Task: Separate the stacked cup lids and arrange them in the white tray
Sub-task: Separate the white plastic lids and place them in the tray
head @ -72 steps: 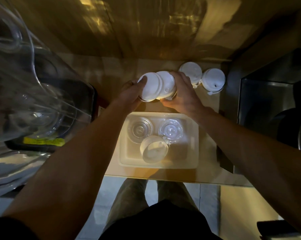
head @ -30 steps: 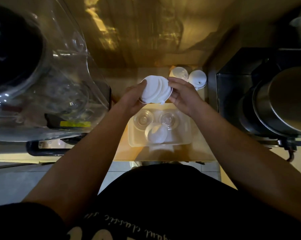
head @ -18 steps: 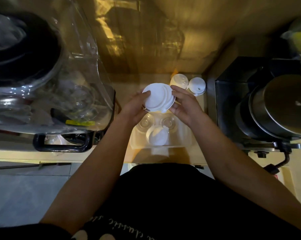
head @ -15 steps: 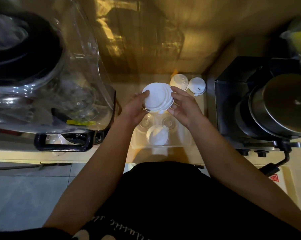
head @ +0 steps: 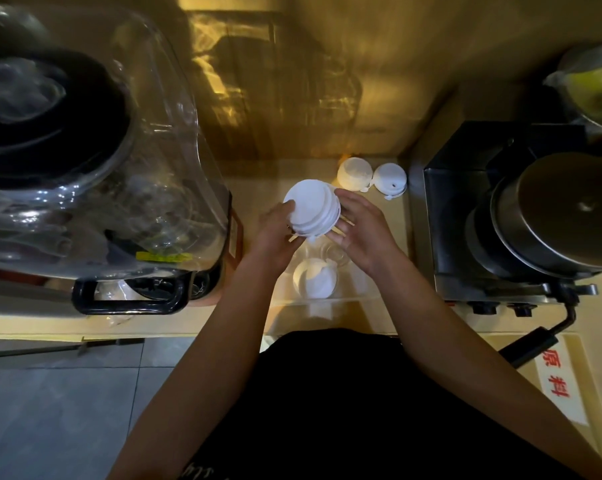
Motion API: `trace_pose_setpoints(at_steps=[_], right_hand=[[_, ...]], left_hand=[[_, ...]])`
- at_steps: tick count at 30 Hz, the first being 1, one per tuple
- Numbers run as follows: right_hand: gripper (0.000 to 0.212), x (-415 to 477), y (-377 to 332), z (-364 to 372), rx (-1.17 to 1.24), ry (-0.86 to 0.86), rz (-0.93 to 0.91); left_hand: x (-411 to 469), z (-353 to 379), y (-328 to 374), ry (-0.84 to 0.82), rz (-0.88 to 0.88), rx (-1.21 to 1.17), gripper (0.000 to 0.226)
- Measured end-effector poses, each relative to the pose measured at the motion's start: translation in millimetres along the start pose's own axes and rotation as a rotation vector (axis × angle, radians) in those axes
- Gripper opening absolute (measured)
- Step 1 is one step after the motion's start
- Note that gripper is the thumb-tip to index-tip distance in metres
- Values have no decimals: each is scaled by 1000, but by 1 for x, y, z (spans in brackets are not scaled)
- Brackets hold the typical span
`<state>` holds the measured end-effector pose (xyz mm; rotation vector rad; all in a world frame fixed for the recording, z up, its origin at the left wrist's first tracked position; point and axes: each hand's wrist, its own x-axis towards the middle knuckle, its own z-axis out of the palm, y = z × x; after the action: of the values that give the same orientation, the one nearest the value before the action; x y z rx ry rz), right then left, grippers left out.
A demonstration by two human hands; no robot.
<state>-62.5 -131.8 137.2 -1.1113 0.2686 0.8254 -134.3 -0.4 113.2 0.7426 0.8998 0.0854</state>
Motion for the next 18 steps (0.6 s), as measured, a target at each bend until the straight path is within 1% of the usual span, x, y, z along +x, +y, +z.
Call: trace_pose_setpoints(at_steps=[3,4,6,9,12,15,18], right_hand=[[27,-2,3,0,-63,-15,-30],[27,-3,4,0,-85,-16,-40],[31,-5,5,0,-120,-5,-57],[43,-8,6,-2,-164,6,-76],[39,-7,8,-4,-218,43,-92],[32,-7,11,-7,-285,76,-109],[28,-8,14,-12,-348,96,-127]], left_hand=[[-6,2,-1,14,30,35,38],[-9,5,0,15,33,37,35],[-12,7,0,25,45,47,36],[-15,6,1,47,55,83,33],[-19,4,1,35,34,118,32],[-21,1,-2,-7,41,176,31],[-23,-5,-5,-56,55,253,39]])
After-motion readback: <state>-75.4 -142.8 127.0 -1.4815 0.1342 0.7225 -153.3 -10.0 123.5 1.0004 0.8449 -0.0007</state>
